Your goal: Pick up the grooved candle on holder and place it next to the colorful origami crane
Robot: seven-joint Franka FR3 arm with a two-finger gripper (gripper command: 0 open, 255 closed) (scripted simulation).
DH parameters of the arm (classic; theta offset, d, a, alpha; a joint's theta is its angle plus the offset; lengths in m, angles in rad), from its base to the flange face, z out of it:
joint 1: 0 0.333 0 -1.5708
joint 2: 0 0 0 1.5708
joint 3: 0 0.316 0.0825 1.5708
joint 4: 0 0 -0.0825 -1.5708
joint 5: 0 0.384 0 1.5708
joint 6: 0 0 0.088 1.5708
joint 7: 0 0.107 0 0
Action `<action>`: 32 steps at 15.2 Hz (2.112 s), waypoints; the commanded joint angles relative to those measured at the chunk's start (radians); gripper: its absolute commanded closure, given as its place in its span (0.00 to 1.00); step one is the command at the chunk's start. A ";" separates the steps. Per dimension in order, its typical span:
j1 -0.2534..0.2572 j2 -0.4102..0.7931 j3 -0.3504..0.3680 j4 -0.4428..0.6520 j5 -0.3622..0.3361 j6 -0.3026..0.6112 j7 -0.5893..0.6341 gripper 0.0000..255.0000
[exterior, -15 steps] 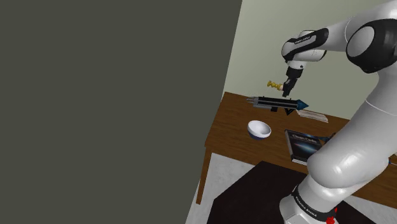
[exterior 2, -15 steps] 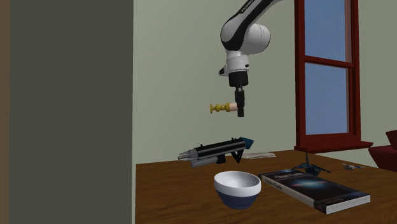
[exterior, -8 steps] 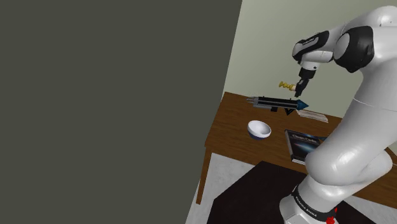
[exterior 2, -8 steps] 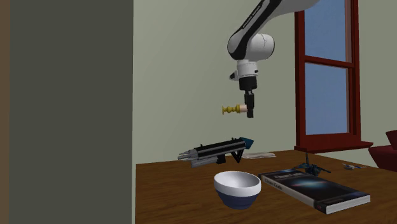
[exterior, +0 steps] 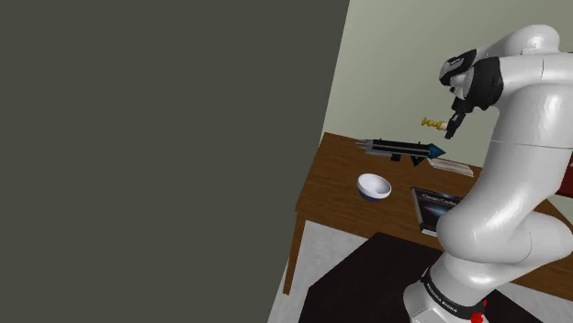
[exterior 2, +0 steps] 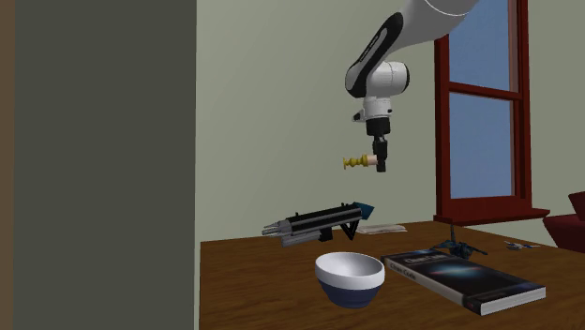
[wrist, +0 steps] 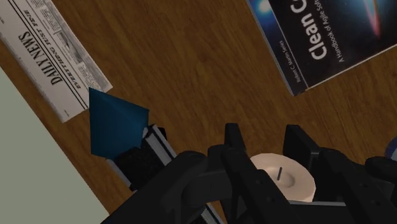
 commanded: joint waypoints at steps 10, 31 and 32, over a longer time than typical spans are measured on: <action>-0.181 0.223 0.017 0.256 0.106 -0.048 -0.138 1.00; -0.180 0.310 0.050 0.105 0.153 0.181 -0.159 1.00; -0.181 0.316 0.052 0.101 0.156 0.191 -0.161 1.00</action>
